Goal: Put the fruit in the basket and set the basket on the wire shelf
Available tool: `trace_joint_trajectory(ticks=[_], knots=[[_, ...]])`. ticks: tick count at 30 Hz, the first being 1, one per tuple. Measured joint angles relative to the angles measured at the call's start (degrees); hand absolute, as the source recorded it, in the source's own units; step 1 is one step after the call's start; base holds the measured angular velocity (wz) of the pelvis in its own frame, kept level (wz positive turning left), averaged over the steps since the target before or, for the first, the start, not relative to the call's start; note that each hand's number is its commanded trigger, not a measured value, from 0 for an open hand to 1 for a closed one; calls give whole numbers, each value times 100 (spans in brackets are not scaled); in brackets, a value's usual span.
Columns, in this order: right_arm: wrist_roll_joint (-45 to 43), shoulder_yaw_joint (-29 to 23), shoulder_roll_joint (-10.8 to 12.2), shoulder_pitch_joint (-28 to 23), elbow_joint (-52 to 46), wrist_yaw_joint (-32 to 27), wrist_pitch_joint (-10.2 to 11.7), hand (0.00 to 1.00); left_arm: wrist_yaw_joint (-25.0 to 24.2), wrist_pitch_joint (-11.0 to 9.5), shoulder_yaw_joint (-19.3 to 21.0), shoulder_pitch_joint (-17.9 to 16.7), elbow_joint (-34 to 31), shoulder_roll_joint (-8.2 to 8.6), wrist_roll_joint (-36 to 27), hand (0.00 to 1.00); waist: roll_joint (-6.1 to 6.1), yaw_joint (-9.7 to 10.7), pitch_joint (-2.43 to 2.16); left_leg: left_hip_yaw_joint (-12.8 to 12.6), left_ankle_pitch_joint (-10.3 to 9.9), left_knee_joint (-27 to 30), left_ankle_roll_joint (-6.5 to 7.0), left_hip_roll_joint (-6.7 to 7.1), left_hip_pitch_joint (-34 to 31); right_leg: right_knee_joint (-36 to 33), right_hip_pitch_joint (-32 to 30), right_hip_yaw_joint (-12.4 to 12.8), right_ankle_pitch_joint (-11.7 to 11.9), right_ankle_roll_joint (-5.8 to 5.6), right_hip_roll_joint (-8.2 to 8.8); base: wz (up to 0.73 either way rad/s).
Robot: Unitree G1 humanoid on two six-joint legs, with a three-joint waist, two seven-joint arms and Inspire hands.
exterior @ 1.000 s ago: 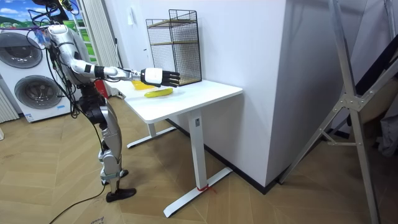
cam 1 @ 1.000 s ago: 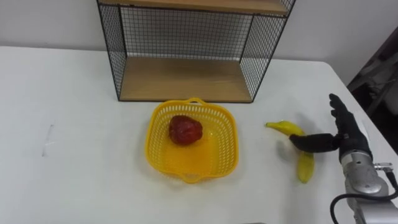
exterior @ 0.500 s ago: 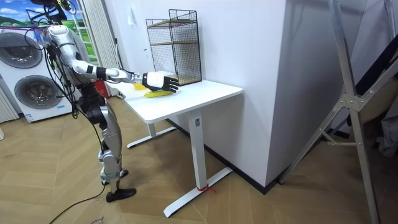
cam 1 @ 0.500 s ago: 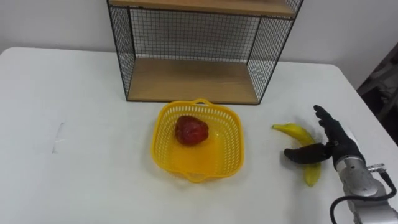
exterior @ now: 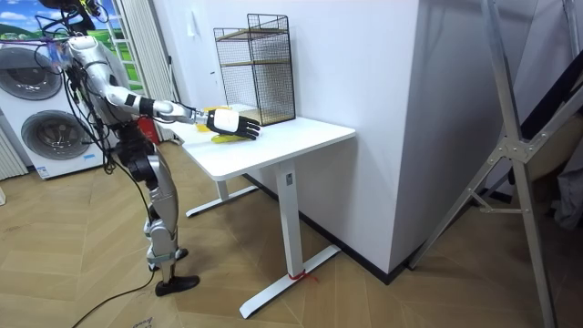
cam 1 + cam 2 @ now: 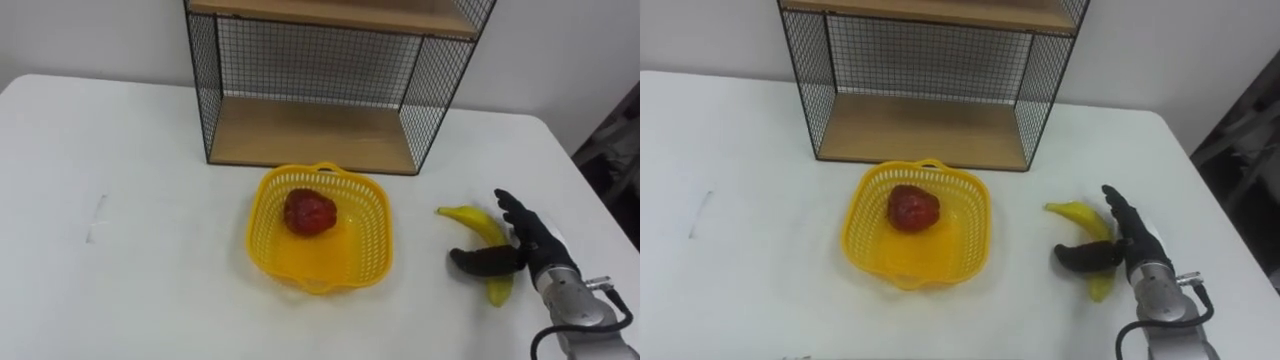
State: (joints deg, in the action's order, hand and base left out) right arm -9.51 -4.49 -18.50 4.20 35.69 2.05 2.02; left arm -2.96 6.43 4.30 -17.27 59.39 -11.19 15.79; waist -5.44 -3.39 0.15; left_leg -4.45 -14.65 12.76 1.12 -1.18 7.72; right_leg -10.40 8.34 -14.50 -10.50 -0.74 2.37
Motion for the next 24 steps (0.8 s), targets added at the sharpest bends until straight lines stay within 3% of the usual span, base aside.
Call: trace_joint_trajectory(ticks=[5, 6, 7, 11, 24], knots=[[0, -6, 22, 30, 345, 2, 232, 0, 13, -17, -3, -3, 2, -30, 14, 0, 18, 11, -14, 7, -2, -16, -1, -10, 97, 0, 93, -3, 0, 0, -1, 0], [-1, -4, 27, 46, 374, 5, 242, 62, 14, -21, -3, -2, 1, -33, 15, 0, 22, 7, -16, 9, -2, -15, -1, -10, 94, -5, 91, -2, 0, 0, -1, 0], [-4, 1, 32, 73, 420, 5, 243, 100, 14, -23, -2, 3, 1, -36, 16, 0, 31, 7, -24, 9, -2, -7, -1, -10, 97, -15, 93, 0, 0, 0, 0, 0], [-35, -12, 31, 86, 437, -35, 243, 100, 13, -27, -2, -4, 1, -36, 19, 0, 54, 7, -46, 27, -2, 4, 0, 1, 100, -14, 133, -4, 0, 0, 2, 1], [-1039, -126, -137, 157, 487, -413, 160, 100, 16, 0, -71, 9, 1, -44, 20, 0, 48, 3, -51, 86, -6, -5, -8, 11, 107, 82, 200, 15, 0, 1, -38, 1]])
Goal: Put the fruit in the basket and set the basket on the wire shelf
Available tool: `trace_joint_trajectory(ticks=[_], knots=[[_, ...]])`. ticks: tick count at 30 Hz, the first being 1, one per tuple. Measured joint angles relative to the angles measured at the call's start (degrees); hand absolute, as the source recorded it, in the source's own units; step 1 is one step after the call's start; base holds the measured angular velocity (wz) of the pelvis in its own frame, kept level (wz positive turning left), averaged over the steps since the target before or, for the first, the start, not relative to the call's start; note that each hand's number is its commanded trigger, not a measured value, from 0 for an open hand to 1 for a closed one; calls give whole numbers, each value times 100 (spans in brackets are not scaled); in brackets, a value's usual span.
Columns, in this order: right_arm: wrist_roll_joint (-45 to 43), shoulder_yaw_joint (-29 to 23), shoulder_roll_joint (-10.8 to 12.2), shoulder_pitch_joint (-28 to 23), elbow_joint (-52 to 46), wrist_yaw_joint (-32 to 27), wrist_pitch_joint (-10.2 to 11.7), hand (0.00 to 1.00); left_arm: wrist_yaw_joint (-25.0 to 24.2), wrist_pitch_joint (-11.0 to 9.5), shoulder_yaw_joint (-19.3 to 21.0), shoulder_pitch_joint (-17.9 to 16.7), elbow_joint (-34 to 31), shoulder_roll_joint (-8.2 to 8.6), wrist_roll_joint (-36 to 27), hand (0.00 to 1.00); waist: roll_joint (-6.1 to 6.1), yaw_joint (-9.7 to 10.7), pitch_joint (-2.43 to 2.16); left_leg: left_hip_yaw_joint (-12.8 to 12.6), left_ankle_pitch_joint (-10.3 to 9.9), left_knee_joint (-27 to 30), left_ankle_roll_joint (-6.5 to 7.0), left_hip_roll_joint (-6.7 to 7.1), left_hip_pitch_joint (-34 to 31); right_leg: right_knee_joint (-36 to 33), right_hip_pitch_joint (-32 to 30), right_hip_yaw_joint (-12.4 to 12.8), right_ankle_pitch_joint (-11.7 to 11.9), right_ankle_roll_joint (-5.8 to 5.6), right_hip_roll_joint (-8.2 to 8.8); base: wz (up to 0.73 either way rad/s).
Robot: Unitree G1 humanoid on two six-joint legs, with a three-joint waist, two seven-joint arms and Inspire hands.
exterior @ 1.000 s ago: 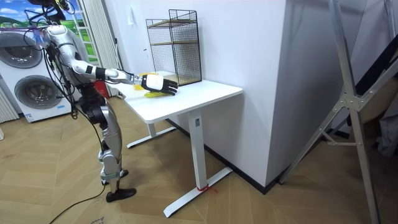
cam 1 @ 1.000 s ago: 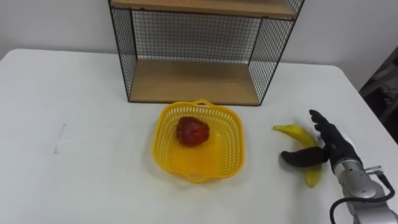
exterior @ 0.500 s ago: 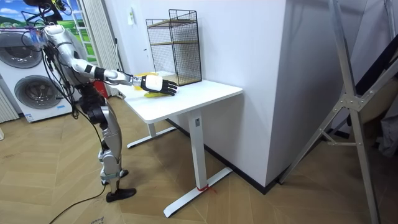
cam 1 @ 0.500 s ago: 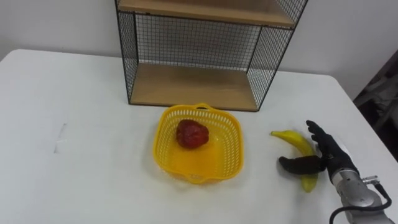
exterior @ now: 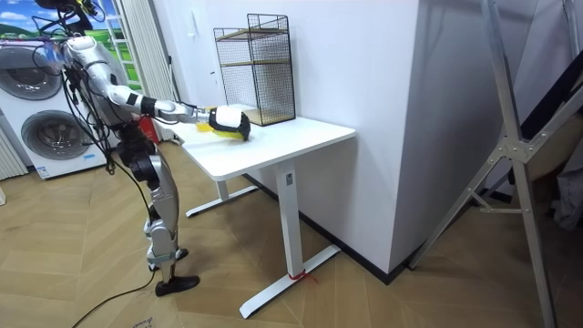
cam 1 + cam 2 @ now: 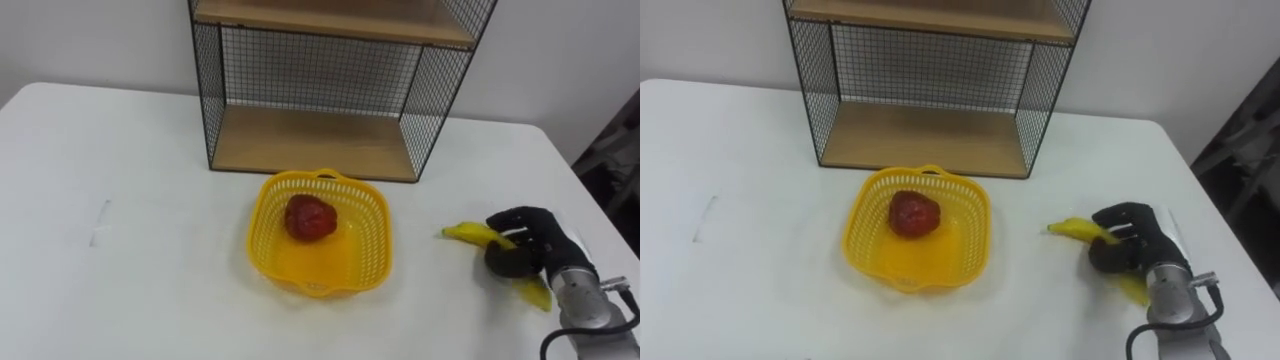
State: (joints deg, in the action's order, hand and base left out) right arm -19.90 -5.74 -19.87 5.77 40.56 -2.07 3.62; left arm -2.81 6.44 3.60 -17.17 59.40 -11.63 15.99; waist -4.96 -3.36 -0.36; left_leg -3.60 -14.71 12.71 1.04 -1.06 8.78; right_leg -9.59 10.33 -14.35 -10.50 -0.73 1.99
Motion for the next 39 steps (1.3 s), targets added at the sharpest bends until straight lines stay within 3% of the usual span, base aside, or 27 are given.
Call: trace_joint_trajectory(ticks=[17, 23, 28, 32, 34, 39], knots=[[5, 134, 44, -39, -28, -34, -115, 100, 1, -2, -52, 32, 8, -10, -2, 0, -7, 10, 4, 3, -11, 13, -11, -10, 42, -16, 57, 7, 8, 12, -7, 0], [534, 203, 115, -83, -410, -28, -359, 100, 0, -1, -78, 105, 7, -18, -4, 0, 6, -4, -3, -85, -10, 23, -13, -29, -55, -19, -108, 26, 16, 26, -16, -5], [1310, 160, 285, -304, -903, 15, -442, 100, -9, 3, -96, 222, 1, 17, 104, 0, 71, 12, -10, -131, -11, 56, -14, -41, -143, -44, -200, 157, 30, 33, -39, -9], [2659, 190, 420, -497, -1217, 67, -451, 100, 0, 10, -182, 185, 6, 58, 102, 0, 165, 50, 2, -175, -12, -1, -15, -41, -151, -45, -226, 142, 39, 31, -36, -1], [3309, 305, 516, -535, -1448, 239, -441, 100, 1, 11, -191, 186, 13, 83, 104, 0, 227, 89, 39, -177, -11, -4, -14, -41, -158, -45, -231, 146, 39, 31, -34, 0], [4052, 706, 703, -527, -1616, 488, -362, 100, 1, 4, -198, 172, 19, 97, 119, 0, 302, 130, 37, -159, -11, 5, -14, -38, -167, -45, -235, 130, 39, 30, -26, 0]])
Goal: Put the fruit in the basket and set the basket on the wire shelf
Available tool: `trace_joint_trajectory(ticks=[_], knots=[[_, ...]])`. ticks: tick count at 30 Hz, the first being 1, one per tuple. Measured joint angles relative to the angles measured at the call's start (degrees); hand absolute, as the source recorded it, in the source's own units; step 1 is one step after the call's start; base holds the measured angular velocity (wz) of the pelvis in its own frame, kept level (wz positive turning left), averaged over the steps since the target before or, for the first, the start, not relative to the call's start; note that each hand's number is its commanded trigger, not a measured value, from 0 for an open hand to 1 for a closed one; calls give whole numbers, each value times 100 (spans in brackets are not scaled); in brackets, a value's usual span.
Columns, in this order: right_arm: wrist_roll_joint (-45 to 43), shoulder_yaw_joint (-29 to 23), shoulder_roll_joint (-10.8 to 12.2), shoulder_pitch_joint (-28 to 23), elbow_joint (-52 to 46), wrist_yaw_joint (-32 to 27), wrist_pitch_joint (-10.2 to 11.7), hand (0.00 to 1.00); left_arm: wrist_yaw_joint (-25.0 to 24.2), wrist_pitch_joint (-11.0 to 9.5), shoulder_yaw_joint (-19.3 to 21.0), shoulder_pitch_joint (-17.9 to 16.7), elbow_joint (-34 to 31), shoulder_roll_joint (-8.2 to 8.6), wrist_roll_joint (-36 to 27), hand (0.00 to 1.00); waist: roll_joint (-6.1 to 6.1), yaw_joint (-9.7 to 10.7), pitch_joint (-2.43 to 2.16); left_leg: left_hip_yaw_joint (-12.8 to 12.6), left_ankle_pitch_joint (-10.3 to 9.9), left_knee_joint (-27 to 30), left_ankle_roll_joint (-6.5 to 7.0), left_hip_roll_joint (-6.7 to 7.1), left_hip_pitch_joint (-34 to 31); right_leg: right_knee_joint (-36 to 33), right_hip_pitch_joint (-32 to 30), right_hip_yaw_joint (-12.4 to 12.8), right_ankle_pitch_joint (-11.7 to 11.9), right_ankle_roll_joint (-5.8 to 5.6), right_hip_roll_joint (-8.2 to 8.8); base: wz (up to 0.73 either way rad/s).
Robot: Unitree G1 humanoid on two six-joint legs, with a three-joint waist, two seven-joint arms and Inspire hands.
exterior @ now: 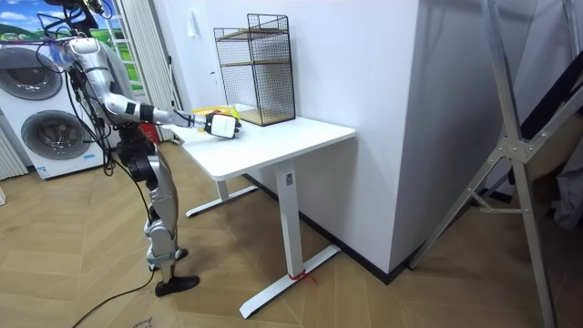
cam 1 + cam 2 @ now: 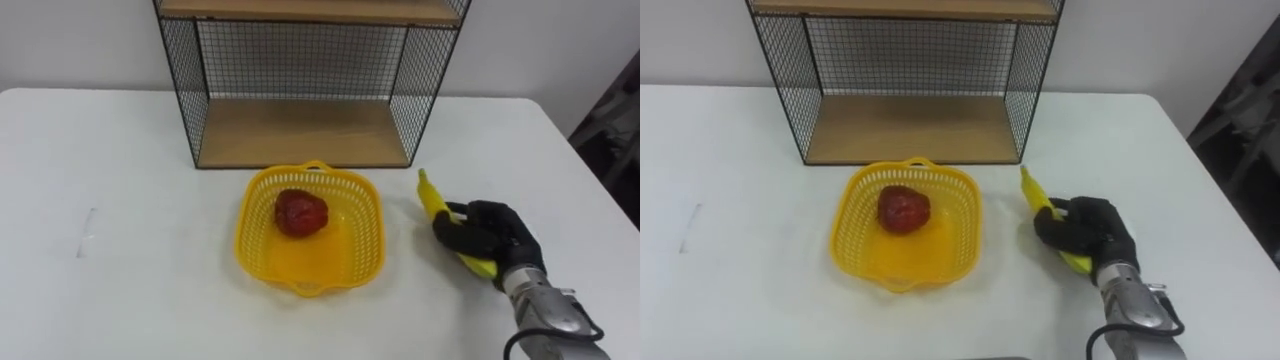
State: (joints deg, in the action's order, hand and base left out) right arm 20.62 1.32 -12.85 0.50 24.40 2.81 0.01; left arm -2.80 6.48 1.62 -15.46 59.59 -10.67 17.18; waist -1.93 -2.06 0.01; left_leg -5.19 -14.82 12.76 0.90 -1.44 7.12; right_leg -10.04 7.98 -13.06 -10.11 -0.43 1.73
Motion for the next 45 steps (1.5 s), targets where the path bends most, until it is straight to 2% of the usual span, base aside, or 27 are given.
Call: trace_joint_trajectory(ticks=[4, 10, 20, 24, 29, 32, 34, 37, 39, 45], knots=[[214, 46, 186, -10, -90, 265, -2, 100, 0, -5, -2, -34, -1, 65, 103, 0, 67, 21, -11, 66, 1, 34, 1, 9, -46, -5, -10, -57, 2, -3, 15, 6], [558, 204, 189, -70, -452, 557, -4, 100, 0, -8, -72, -69, 0, 235, 107, 0, 157, 16, -25, 71, 1, 47, 2, 8, -70, -67, -57, -70, 0, -3, 18, 1], [1100, 204, 189, -171, -783, 667, -4, 100, -2, -4, -76, -168, -14, 306, 103, 0, 101, -2, -57, 54, 2, 90, 3, 11, -117, -63, -83, -87, -2, -3, 27, 0], [1092, 200, 189, -169, -784, 669, -4, 100, -1, -6, -75, -191, 4, 326, 87, 0, 118, -2, -42, 48, 2, 81, 3, 9, -81, -62, -56, -87, -3, -3, 25, 0], [1077, 197, 185, -131, -1057, 664, -2, 100, -1, -65, -74, -151, 3, 355, 95, 0, 132, -102, -26, 41, 2, 71, 3, 9, -70, -58, -71, -40, -3, -3, 17, -4], [1009, 215, 189, -86, -1287, 665, 20, 100, -3, -73, -90, -121, 2, 345, 76, 0, 136, -146, -11, 51, 2, 74, 3, 11, -62, -57, -67, -32, -6, -5, 17, 0], [687, 367, 184, -13, -1318, 657, 108, 100, -2, -72, -207, -113, 4, 299, 27, 0, 109, -159, -6, 47, 2, 80, 3, 9, -62, -59, -68, -3, -7, -6, 12, 0], [190, 564, 184, -10, -1393, 651, 116, 100, -2, -69, -250, -104, 2, 301, 33, 0, 90, -157, -1, 47, 2, 82, 3, 11, -72, -60, -75, -7, -7, -6, 14, 0], [-97, 598, 182, -6, -1538, 652, 116, 100, -2, -70, -248, -56, 15, 299, 38, 0, 64, -173, -13, 51, 2, 71, 3, 10, -113, -68, -109, -8, -6, -6, 13, 0], [-761, 639, 169, 6, -2032, 611, 133, 100, -14, -70, -240, 65, 101, 293, 38, 0, 65, -285, -3, 49, 2, 72, 3, 5, -87, -65, -100, -9, -5, -4, 5, 0]])
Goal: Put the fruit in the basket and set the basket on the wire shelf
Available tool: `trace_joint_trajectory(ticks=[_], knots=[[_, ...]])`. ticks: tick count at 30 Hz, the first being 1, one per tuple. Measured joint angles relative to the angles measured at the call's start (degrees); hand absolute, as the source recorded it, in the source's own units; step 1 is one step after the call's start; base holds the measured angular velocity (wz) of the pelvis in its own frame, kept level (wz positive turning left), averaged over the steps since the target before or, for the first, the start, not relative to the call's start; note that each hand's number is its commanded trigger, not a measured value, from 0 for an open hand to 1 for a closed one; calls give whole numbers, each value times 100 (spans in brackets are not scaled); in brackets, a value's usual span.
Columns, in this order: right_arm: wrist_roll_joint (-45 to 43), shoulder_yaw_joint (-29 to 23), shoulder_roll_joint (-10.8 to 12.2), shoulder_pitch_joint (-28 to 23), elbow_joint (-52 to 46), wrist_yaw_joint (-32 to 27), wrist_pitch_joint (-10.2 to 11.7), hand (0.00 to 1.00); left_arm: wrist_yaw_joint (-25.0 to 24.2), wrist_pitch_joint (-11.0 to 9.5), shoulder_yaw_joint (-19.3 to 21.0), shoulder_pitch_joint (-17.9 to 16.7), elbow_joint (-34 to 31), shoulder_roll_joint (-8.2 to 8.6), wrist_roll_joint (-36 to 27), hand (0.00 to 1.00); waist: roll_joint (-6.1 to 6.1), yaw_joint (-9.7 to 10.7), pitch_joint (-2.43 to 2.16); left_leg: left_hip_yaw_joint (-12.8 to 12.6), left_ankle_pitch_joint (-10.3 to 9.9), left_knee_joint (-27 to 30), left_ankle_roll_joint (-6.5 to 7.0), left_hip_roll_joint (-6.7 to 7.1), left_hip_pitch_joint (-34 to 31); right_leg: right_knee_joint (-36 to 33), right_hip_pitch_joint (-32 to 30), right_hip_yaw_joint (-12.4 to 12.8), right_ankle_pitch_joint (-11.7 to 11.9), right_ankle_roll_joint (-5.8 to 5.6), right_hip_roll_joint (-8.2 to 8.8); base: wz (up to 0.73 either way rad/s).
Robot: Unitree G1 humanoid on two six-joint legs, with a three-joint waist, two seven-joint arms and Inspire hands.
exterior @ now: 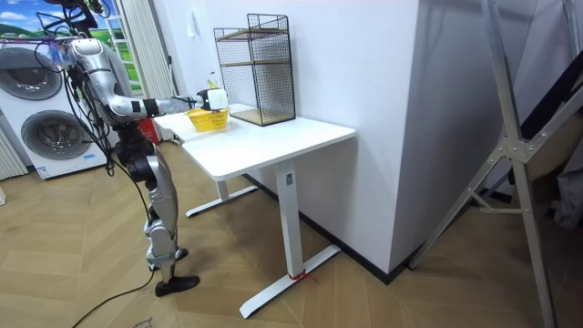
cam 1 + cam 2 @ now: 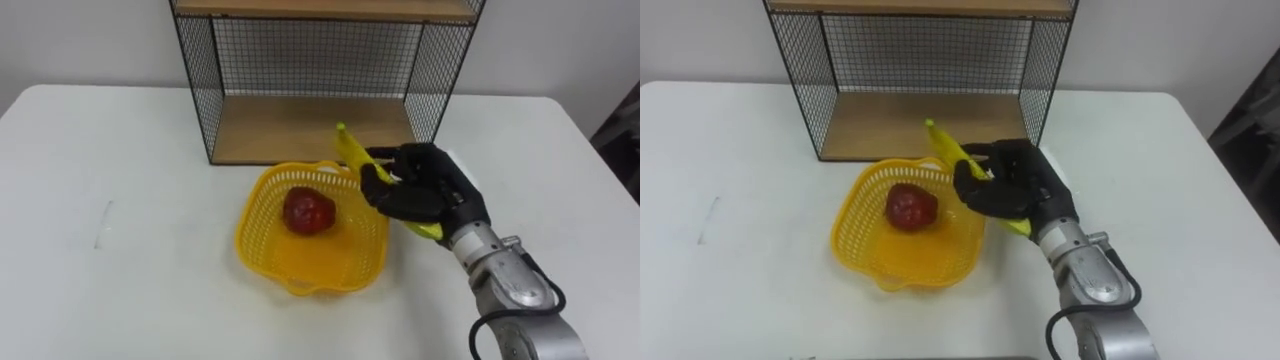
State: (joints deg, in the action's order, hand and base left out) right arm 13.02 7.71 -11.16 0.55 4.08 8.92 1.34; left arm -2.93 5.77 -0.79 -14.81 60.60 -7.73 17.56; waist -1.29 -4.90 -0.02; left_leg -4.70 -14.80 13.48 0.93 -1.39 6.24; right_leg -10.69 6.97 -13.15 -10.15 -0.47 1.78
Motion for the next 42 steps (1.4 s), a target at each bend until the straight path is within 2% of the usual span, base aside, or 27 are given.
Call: trace_joint_trajectory(ticks=[7, 8, 9, 11, 12, 21, 31, 36, 42], knots=[[-853, 71, 3, 113, -292, -25, 0, 100, 5, -5, -7, 42, 79, -22, -1, 0, -63, -85, 7, -1, 1, -74, 0, 1, 47, -2, 21, 14, 0, -1, -1, 0], [-915, 91, 1, 154, -293, -55, 0, 88, 8, -8, -19, 83, 127, -23, -1, 0, -84, -114, 11, 1, 1, -73, 0, 2, 45, -1, 21, 9, 0, -1, -2, 0], [-917, 123, 1, 187, -294, -81, 0, 55, 11, -8, -21, 108, 133, -32, 1, 0, -111, -136, 22, 10, 1, -73, 0, 2, 43, 1, 26, -6, 0, -1, -1, 3], [-928, 204, -3, 226, -294, -92, 0, 13, 11, -10, -68, 142, 130, -87, 0, 0, -154, -164, 34, 19, 1, -73, -1, 2, 34, 3, 25, -30, 0, -1, -1, 3], [-989, 269, -2, 267, -295, -94, -1, 0, 11, -14, -81, 149, 128, -109, 0, 0, -163, -167, 35, 22, 1, -73, 0, 3, 32, 3, 26, -38, 1, -1, 0, 0], [-1335, 530, -28, 325, -288, -270, -3, 0, 9, -44, -167, 153, -107, -252, 10, 0, -152, -194, 39, 28, 1, -89, 0, 4, 28, 7, 31, -88, 1, -2, 8, 0], [-1417, 691, -50, 323, -251, -261, -23, 0, 12, 12, -171, 146, -168, -255, 10, 0, -145, -165, 39, 71, 1, -82, 0, 6, 29, 8, 51, -99, 1, -2, 10, 0], [-1493, 694, -52, 316, -210, -225, -149, 0, 13, 17, -227, 147, -173, -255, 1, 0, -143, -152, 38, 73, 2, -72, 0, 7, 33, 7, 60, -93, 1, -2, 10, 0], [-1554, 694, -51, 304, -199, -175, -163, 0, 13, 18, -236, 147, -173, -256, 1, 0, -146, -146, 33, 77, 2, -70, 0, 7, 33, 6, 61, -93, 1, -2, 11, 0]])
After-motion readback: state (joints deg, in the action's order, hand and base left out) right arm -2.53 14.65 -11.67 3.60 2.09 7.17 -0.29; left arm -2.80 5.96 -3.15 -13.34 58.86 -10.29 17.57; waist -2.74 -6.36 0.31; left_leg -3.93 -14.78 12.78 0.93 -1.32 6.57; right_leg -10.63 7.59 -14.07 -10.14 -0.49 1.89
